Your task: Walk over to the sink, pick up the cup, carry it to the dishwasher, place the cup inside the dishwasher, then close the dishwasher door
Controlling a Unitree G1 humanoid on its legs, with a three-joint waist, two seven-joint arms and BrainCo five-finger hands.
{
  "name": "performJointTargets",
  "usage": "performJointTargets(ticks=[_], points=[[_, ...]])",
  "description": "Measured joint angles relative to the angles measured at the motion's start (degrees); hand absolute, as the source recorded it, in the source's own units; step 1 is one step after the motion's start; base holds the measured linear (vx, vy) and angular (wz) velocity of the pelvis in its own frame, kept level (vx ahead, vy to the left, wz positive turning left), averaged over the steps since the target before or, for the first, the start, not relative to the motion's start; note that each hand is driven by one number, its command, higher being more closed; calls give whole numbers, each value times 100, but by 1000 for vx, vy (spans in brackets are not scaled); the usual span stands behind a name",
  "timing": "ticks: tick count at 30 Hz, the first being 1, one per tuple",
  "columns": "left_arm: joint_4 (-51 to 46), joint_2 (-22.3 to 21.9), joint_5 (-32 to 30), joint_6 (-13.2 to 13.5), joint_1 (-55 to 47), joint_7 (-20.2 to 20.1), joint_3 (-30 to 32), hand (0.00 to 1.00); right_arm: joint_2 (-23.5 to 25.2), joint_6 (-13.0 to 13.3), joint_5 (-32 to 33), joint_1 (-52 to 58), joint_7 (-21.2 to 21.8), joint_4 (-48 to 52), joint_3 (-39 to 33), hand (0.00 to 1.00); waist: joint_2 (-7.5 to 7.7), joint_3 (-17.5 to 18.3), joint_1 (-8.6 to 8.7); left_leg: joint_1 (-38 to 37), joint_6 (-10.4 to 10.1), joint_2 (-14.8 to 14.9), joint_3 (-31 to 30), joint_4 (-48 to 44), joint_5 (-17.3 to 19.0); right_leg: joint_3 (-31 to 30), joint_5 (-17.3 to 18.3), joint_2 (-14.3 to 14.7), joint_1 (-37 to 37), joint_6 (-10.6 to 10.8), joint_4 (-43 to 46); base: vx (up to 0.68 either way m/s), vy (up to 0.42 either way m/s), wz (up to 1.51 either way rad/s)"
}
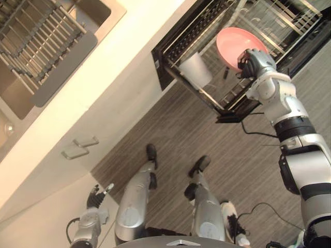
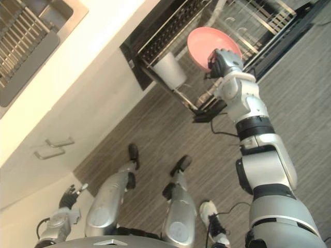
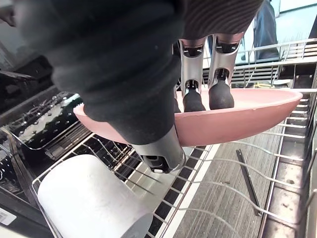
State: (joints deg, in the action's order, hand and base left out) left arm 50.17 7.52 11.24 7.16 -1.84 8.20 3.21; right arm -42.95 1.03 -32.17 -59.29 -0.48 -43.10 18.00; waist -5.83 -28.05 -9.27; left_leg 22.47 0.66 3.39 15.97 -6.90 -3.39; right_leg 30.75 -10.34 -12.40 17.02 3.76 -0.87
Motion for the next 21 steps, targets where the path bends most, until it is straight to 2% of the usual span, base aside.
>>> performJointTargets(ticks=[3, 5, 6, 8, 11, 18, 21], points=[[-8, -87, 124, -34, 67, -30, -180, 0, -91, -33, 185, -268, 168, -383, -3, 100, -165, -79, -71, 135, 67, -81, -77, -5, -49, 6, -5, -93, 156, 8, 92, -1, 74, 8], [-7, -156, 220, -35, 72, -39, -300, 0, -110, -96, 307, -327, 182, -571, -5, 100, -222, -105, -131, 169, 71, -131, -145, -4, -51, -22, 1, -155, 256, 15, 195, 9, 71, -1], [-6, -212, 268, -38, 72, -95, -396, 0, -119, -160, 393, -371, 187, -754, -8, 0, -271, -125, -139, 210, 89, -181, -199, -3, -65, -22, 5, -206, 308, 21, 224, 15, 65, 1], [-7, -223, 337, -37, 85, -135, -559, 0, -184, -265, 533, -392, 196, -849, -20, 0, -352, -162, -138, 237, 117, -212, -208, 1, -86, -13, 3, -237, 318, 23, 229, 11, 57, 6], [-6, -244, 446, -35, 84, -155, -657, 0, -235, -407, 734, -516, 199, -965, -51, 0, -379, -155, -179, 244, 127, -267, -210, 31, -92, -24, 15, -316, 395, 47, 316, 6, 41, -2], [-19, -230, 491, -30, 79, -238, -681, 0, -260, -398, 1714, -559, 290, -959, -332, 0, -396, -144, -127, 189, 160, -386, -261, 223, -248, -25, 20, -429, 461, 51, 425, 14, 25, 5], [-158, -232, 491, -23, 9, -244, -686, 0, -259, -338, 2107, -564, 287, -894, -539, 0, -404, -139, -106, -72, 157, -441, -315, 374, -285, -23, 33, -455, 264, 59, 426, 4, 5, -1]])
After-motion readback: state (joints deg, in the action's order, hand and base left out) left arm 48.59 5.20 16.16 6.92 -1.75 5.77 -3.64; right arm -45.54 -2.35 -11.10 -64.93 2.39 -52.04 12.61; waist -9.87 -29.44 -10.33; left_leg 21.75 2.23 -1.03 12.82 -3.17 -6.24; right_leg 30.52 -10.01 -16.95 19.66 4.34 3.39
